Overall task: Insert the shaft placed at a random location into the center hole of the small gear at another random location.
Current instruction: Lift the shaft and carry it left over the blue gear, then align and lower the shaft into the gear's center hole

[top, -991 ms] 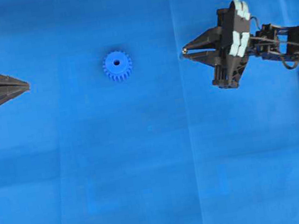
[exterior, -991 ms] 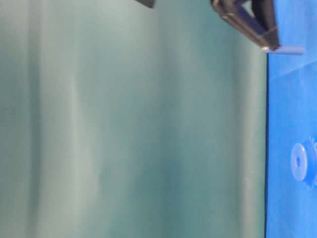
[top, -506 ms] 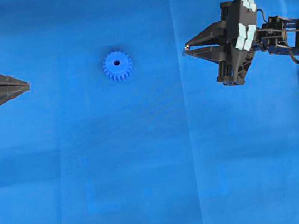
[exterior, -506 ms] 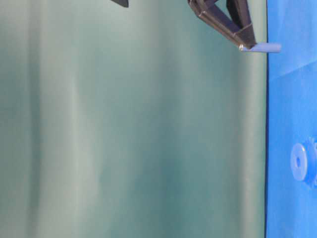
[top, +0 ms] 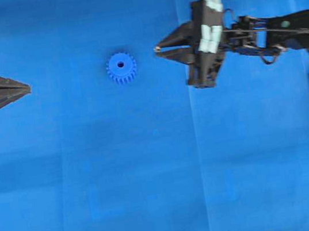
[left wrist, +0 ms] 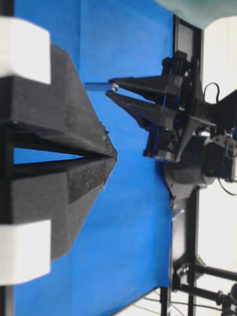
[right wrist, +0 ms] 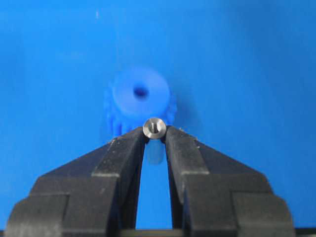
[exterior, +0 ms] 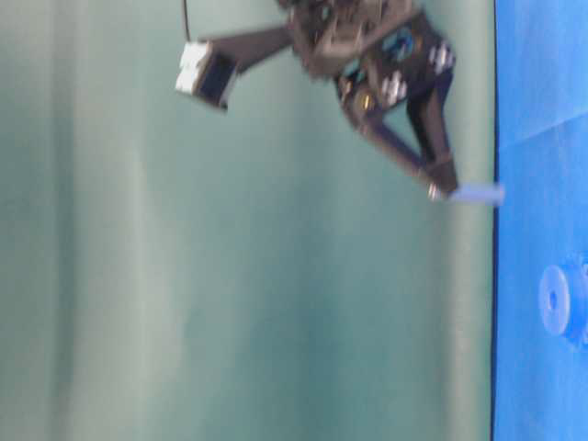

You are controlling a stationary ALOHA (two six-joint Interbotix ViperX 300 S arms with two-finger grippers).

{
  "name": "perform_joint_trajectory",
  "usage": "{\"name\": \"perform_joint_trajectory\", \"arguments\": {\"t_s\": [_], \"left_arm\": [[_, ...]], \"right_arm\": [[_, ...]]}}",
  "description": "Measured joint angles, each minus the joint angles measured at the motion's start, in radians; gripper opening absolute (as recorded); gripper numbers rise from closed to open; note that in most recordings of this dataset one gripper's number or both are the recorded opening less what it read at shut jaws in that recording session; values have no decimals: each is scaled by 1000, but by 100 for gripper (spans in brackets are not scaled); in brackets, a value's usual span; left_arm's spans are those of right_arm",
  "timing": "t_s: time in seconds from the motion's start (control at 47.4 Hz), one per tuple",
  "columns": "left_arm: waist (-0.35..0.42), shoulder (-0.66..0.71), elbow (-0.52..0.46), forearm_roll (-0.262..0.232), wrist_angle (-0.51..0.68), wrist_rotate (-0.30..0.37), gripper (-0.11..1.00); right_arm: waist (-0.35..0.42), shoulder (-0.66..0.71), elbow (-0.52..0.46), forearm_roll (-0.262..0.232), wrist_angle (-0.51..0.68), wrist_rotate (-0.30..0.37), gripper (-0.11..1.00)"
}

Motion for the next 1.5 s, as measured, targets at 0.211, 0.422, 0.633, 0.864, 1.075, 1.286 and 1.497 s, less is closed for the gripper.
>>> {"name": "perform_joint_trajectory", "arguments": {"t_s": [0.211,0.422,0.633,0.864,1.075,1.286,1.497], "left_arm": [[0,0,0,-2,0,0,0],[0,0,0,-2,0,0,0],[0,0,0,-2,0,0,0],[0,0,0,0,0,0,0],[0,0,0,-2,0,2,0],[0,0,0,-2,0,0,0],[0,0,0,-2,0,0,0]], "right_arm": [[0,89,-130,-14,35,-3,5],[2,147,-222,-15,69,-2,5],[2,173,-256,-15,84,-2,5],[3,201,-256,-15,86,0,5],[3,230,-256,-15,84,-2,5],[3,258,-256,-15,74,0,5],[5,270,-256,-15,67,0,5]]}}
